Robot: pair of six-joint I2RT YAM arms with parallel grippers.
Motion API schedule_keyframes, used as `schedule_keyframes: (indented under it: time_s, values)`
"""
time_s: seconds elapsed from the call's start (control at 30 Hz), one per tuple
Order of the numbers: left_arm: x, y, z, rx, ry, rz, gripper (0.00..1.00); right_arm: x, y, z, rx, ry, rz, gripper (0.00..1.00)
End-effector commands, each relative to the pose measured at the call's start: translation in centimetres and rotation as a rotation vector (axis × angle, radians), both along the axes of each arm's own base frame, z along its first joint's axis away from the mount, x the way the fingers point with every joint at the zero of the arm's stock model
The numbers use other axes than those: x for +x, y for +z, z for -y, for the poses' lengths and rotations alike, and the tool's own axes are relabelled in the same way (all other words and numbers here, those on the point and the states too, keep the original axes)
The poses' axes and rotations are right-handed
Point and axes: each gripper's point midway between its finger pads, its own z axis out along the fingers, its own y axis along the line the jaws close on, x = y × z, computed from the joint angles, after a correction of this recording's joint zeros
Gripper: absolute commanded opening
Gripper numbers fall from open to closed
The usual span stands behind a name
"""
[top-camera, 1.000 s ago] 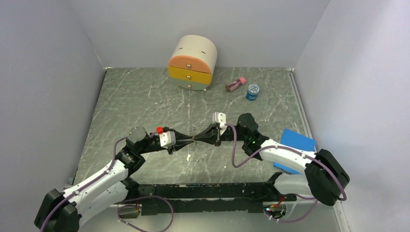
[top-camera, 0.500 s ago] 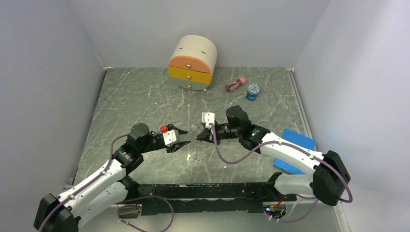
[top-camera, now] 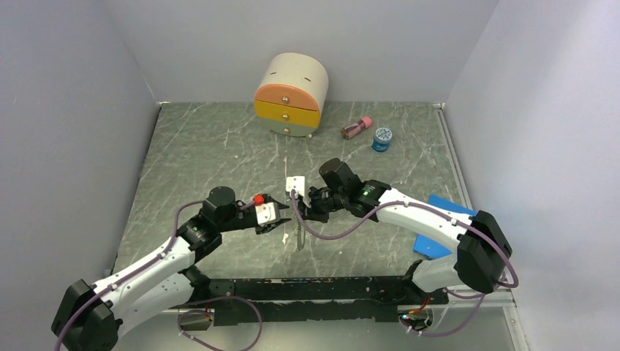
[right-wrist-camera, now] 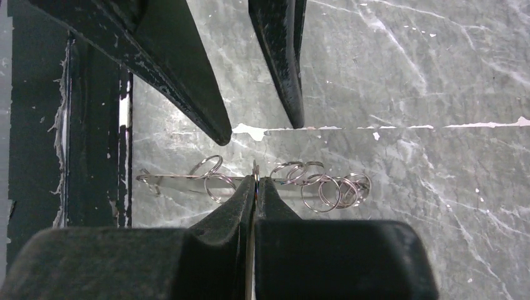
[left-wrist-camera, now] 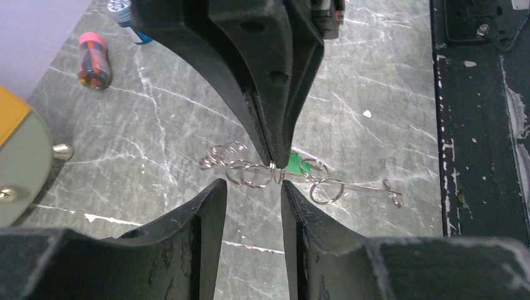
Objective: Put the keys on the keyring
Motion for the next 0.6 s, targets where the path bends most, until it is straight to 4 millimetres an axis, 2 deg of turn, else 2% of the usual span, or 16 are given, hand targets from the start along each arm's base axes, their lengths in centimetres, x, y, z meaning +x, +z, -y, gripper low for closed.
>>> schedule_keyframes:
  time_s: [0.0, 0.33, 0.57]
  values:
    - [-0.7, -0.2, 0.7, 0.028, -0.053, 0.019, 0.42, 0.4, 2.5, -1.1, 0.063, 0.024, 0.052, 0.00]
    - [-0.6, -1.1, 2.0, 0.050, -0.074, 0.009, 0.42, 0.1, 2.8, -1.5, 0.092, 0.034, 0.039, 0.00]
    - [-0.1, -1.9, 2.5, 0.093, -0.054, 0.011, 0.37, 0.0, 3.0, -1.5, 0.102, 0.037, 0.043, 0.00]
